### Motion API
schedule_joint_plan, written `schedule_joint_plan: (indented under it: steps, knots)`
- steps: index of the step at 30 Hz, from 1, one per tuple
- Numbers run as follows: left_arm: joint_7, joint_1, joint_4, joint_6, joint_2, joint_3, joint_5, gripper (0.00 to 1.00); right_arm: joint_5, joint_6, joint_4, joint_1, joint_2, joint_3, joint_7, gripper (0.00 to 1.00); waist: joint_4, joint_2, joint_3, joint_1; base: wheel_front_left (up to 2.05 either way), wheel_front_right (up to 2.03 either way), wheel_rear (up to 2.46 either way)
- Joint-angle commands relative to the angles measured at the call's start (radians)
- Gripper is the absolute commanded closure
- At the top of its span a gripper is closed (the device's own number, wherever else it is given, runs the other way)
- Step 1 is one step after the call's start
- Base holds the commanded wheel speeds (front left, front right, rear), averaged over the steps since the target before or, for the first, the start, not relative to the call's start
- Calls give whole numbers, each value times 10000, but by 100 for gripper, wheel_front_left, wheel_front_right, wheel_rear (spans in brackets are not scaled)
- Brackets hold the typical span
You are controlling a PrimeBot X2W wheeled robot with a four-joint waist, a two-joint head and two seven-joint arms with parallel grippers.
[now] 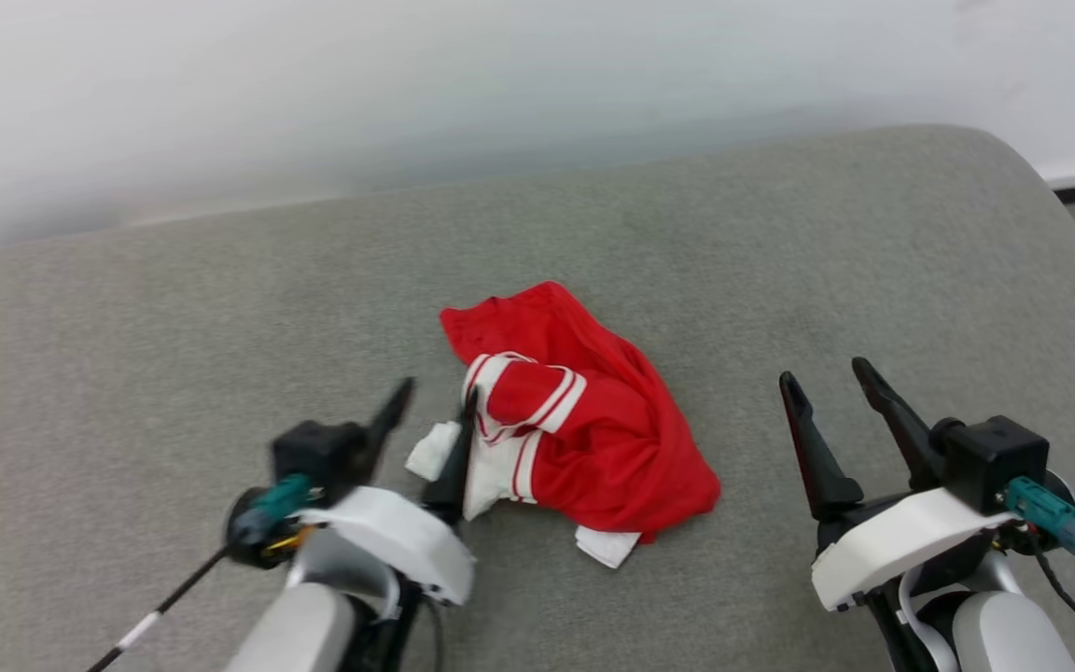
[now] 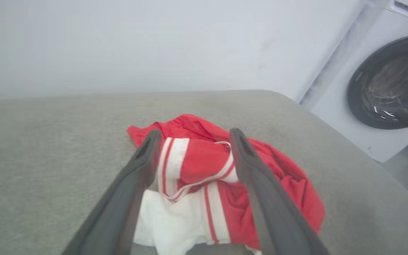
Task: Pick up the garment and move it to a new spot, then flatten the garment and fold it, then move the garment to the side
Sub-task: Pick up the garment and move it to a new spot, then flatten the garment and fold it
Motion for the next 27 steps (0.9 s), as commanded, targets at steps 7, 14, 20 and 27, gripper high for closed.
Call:
schedule_joint_plan:
  steps: [7,14,20,27]
  knots:
    - [-898,918,-297,1055,787,1513,-128,0,-175,-3,-321,375,19,-456,279,0,896,0,-451,0,0,0,0]
    - [-920,1853,-748,1265,1420,1940,-136,0,-353,-3,-495,702,18,-581,563,0,1159,0,-786,0,0,0,0]
    - [-734,2186,-1052,1245,1443,1636,-9,0,-342,-3,-595,1072,18,-710,728,0,1214,0,-1068,0,0,0,0]
    - [-570,2272,-1221,1413,1374,1439,44,0,-265,-3,-759,1307,18,-722,891,0,1113,0,-1179,0,0,0,0]
